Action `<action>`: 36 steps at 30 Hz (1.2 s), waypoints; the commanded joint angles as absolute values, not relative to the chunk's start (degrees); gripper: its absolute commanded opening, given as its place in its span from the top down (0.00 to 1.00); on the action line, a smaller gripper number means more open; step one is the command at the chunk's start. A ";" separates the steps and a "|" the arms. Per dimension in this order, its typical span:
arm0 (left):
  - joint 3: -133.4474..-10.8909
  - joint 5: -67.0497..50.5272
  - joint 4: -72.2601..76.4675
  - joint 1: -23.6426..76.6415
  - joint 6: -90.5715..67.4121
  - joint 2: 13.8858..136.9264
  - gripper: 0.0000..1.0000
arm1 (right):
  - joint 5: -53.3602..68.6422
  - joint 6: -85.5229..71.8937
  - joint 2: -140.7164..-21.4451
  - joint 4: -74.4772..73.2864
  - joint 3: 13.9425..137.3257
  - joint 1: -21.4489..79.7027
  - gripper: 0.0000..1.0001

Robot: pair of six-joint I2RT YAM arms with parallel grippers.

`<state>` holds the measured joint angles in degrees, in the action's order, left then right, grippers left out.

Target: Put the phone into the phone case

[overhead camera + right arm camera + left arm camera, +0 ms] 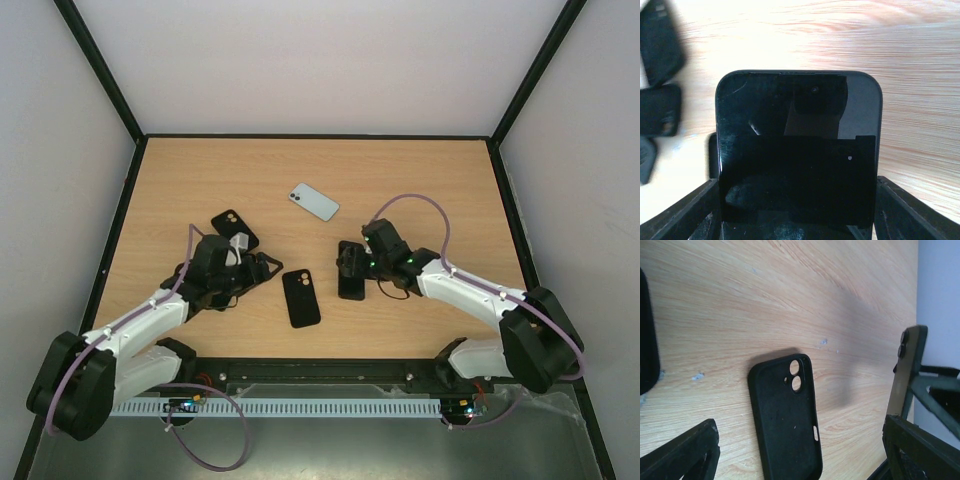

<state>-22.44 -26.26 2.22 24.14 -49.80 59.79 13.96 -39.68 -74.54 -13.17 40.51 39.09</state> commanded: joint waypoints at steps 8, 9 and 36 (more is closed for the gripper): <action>-23.09 -27.55 -5.99 19.11 -46.76 54.61 0.00 | 17.44 -42.05 -81.56 -0.72 47.17 51.22 0.33; -23.19 -27.31 -6.44 18.96 -46.64 54.21 0.00 | 17.07 -42.14 -82.40 -0.18 47.82 51.98 0.33; -21.55 -25.69 -7.42 18.74 -47.26 51.84 0.08 | 16.74 -47.22 -97.63 1.58 50.90 56.96 0.32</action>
<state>-22.41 -25.41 -7.22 19.05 -47.05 53.10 18.37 -45.78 -96.88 2.07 49.60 56.66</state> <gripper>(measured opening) 0.929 0.709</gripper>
